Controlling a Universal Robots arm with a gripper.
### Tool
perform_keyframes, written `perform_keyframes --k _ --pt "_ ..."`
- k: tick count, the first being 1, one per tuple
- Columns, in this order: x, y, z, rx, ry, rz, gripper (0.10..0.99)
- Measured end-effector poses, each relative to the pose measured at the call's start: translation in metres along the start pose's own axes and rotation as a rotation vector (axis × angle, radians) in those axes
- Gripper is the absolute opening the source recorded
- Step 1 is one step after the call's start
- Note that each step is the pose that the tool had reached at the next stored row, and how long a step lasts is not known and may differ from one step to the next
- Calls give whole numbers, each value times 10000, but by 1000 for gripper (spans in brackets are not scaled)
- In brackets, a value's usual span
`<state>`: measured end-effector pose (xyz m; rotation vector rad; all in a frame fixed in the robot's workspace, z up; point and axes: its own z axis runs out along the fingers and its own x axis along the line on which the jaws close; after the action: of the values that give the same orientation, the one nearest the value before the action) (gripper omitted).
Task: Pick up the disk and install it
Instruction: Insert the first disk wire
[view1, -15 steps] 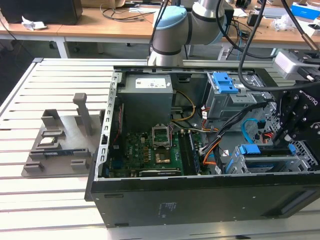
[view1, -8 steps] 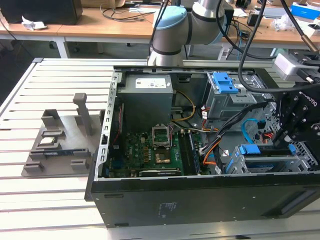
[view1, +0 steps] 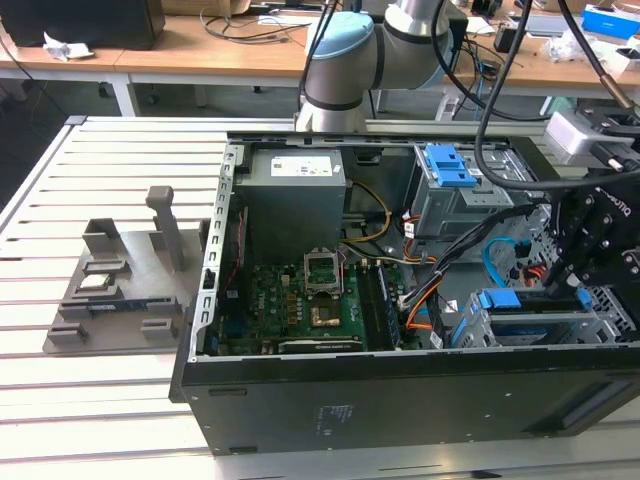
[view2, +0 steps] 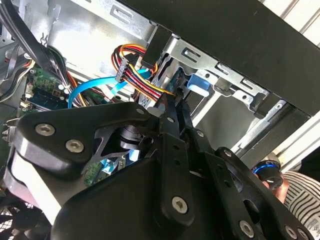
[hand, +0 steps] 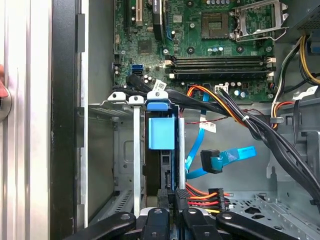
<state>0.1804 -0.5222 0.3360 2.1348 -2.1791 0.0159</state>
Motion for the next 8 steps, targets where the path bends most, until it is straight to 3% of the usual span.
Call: perform_keyframes --k 1,2,4,8 --pt "0 0 4 0 -6 0 176" --pt "0 0 4 -1 -6 0 243" --pt "1 1 -20 1 3 0 243" --pt "-8 13 -220 1 38 2 243"
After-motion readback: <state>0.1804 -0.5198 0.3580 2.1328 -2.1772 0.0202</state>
